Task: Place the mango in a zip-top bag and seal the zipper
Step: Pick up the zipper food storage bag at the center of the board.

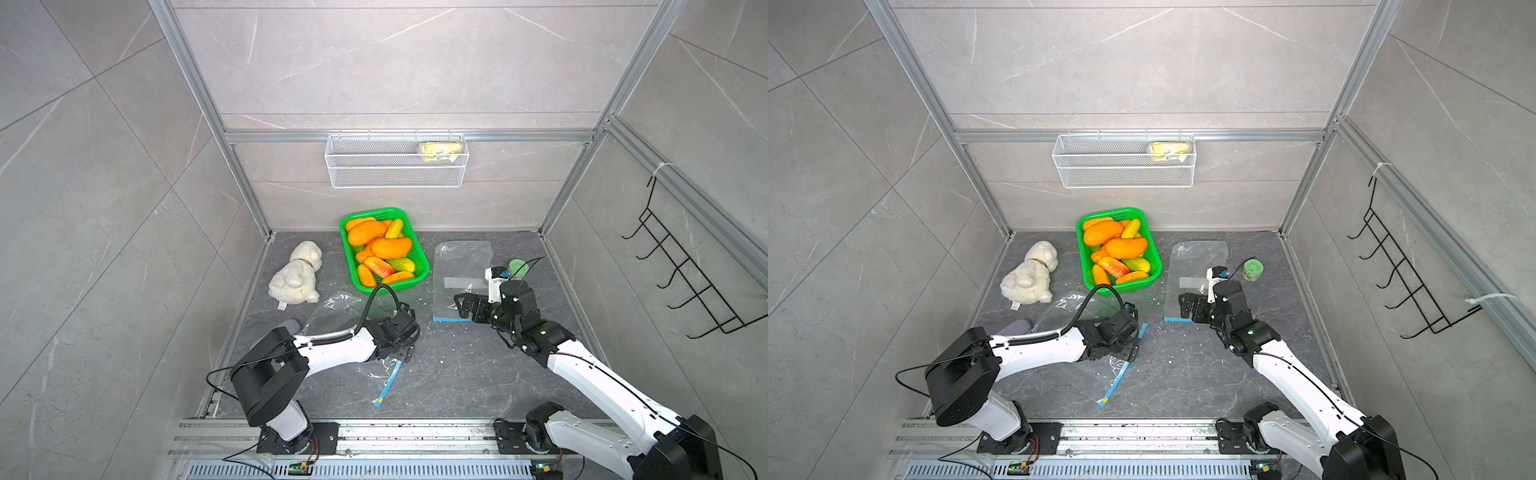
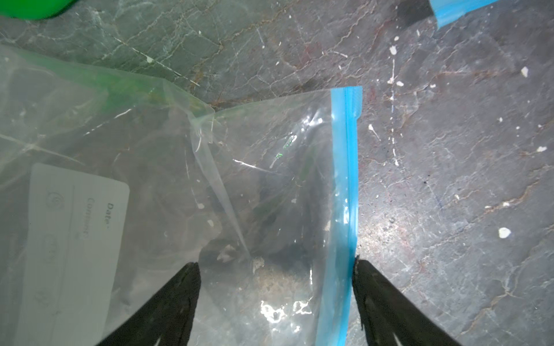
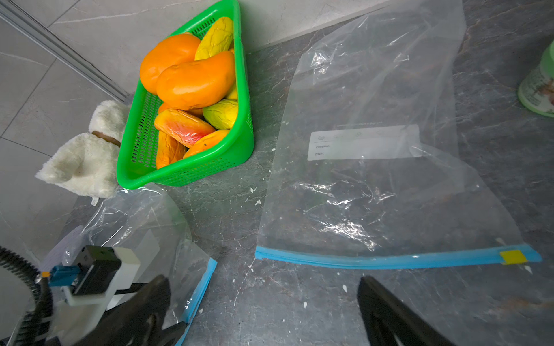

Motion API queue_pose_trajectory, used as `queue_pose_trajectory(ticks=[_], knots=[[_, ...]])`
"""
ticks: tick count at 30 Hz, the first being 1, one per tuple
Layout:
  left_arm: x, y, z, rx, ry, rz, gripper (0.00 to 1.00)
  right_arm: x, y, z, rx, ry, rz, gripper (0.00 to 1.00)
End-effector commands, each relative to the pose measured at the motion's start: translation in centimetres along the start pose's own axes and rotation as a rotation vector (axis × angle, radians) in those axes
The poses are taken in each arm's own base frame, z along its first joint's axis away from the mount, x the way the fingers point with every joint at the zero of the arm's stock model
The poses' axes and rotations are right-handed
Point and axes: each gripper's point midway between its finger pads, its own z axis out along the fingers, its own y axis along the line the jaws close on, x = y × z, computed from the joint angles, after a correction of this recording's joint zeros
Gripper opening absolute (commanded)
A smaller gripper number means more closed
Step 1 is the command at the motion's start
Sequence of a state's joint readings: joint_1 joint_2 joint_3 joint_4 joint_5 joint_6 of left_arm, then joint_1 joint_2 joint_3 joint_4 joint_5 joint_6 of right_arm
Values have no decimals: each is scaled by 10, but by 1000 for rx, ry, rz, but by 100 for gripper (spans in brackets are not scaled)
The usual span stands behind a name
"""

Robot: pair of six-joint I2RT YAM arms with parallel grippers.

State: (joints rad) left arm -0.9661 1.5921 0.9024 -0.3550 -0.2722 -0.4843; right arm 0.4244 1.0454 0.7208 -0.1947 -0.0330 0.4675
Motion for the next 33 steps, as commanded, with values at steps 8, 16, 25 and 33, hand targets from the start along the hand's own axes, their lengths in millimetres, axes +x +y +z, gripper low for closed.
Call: queue_pose_trajectory(ticks=[8, 16, 25, 33], knots=[[-5, -6, -18, -101, -58, 100, 92, 24, -10, 9, 26, 66, -14, 99], [-3, 7, -7, -195, -68, 91, 84, 24, -12, 2, 37, 60, -24, 100], [-4, 13, -6, -212, -99, 75, 43, 21, -6, 2, 6, 57, -29, 100], [-20, 30, -44, -206, -242, 0, 0, 19, 27, 18, -148, 42, -22, 98]])
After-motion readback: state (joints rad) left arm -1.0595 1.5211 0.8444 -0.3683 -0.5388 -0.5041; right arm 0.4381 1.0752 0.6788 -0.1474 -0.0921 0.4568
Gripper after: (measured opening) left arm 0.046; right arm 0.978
